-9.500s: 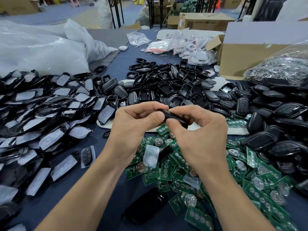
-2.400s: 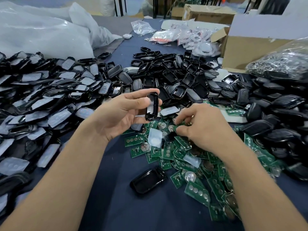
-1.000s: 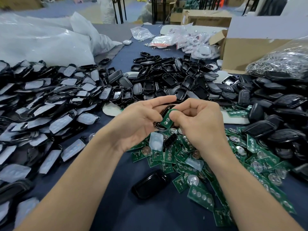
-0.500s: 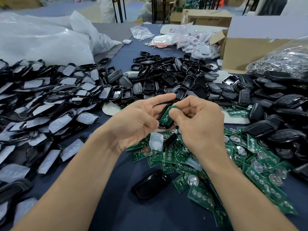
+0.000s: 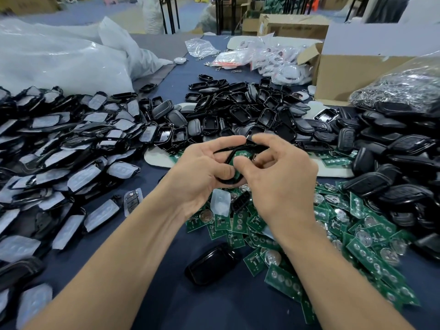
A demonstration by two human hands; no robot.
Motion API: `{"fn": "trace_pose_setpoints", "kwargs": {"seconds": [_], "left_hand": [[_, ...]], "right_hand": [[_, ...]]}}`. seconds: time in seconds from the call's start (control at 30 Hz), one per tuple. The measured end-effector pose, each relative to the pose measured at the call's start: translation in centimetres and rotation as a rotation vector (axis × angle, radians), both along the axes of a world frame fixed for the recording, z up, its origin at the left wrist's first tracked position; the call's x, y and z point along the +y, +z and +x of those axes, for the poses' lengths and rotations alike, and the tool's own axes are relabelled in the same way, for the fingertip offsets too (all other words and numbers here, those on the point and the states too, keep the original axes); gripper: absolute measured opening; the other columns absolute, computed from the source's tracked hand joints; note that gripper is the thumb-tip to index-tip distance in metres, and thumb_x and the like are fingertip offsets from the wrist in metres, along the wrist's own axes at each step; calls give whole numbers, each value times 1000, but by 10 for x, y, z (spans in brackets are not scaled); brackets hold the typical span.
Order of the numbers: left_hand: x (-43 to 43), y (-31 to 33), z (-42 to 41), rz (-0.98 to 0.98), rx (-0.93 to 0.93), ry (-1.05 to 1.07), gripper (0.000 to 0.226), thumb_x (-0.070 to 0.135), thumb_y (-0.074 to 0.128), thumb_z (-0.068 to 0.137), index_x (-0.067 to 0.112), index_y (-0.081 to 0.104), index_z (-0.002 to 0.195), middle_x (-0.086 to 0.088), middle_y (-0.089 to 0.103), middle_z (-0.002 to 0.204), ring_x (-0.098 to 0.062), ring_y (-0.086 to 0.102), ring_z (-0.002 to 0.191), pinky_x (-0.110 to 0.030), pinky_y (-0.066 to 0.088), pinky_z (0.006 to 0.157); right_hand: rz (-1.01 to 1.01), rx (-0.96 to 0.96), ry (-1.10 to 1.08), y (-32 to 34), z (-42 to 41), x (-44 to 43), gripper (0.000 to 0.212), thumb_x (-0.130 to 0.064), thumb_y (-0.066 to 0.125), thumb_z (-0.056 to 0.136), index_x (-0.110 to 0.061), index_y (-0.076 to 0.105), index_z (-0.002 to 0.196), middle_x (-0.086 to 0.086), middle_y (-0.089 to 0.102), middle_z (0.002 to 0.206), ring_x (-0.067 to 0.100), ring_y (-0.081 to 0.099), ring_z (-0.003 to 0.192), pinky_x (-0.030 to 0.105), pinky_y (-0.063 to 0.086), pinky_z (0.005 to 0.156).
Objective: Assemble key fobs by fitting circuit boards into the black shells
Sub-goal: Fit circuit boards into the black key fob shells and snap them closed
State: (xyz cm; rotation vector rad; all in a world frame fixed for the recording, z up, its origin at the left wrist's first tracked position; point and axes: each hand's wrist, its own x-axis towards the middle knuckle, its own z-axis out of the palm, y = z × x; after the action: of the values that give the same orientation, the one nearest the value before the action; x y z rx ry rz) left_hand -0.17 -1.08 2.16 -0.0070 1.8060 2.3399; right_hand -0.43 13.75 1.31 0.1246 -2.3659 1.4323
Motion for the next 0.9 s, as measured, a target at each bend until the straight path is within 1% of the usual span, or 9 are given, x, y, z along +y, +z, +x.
{"fn": "trace_pose_setpoints", "kwargs": {"seconds": [0.1,0.17,0.27,0.33,0.47,0.57,0.67,0.8,0.9], "left_hand": [[0,1,1,-30,39,33,64,-34,44,83,4,63,131,-17,77,96,-22,74,78,-30,60,67],[4,0,4,-85,87,48,62,-31,48,82,8,67,126,-11,79,95,-18,73,76,-25,59,67],[11,-4,7,-397,258,184,51,-18,61,84,23,78,108,3,81,92,-8,76,82,-18,57,72],[16,-4,9,-586,372,251,43,-4,67,84,35,80,97,13,80,88,-5,77,84,-20,60,74],[12,2,6,-491,308,401,51,-6,74,79,45,81,84,12,80,83,-9,78,80,-31,64,77],[-6,5,-1,-277,136,566,47,-19,69,82,26,77,93,1,81,82,-20,79,77,-34,65,71],[-18,7,-5,-88,8,619,34,-21,62,87,10,68,99,-4,79,76,-20,77,66,-26,61,59],[-15,4,-6,-47,-12,592,30,-20,62,88,2,67,107,-4,80,78,-20,77,67,-25,60,57],[-13,2,-5,-68,6,562,29,-19,64,87,3,69,105,-5,80,79,-21,78,70,-25,60,57]], "right_hand": [[-83,-90,52,1,-1,1,19,-35,84,79,-34,75,95,-8,70,66,9,66,62,20,51,58],[-120,-81,54,3,0,3,18,-30,86,79,-38,72,87,-14,71,71,8,65,62,20,52,57],[-178,-54,51,6,-1,6,25,-18,89,76,-35,71,75,-17,71,70,2,62,53,18,52,52],[-187,-62,63,7,-3,7,21,-15,90,74,-29,74,75,-13,70,63,0,60,49,19,52,49],[-238,-89,33,9,-8,16,15,-16,78,85,-28,79,93,-11,71,61,2,53,40,18,41,40],[-22,-72,-76,10,-17,37,16,-16,69,92,-29,79,94,-15,70,63,2,54,42,10,39,43],[223,-193,-46,8,-20,44,13,-22,67,93,-28,78,90,-10,69,66,4,58,48,14,45,55],[380,-135,24,6,-16,30,23,-33,68,94,-23,76,113,-10,60,96,15,56,98,30,39,87],[568,-48,195,5,-15,12,35,-12,74,87,-26,73,119,-9,58,112,15,46,110,28,36,99]]}}
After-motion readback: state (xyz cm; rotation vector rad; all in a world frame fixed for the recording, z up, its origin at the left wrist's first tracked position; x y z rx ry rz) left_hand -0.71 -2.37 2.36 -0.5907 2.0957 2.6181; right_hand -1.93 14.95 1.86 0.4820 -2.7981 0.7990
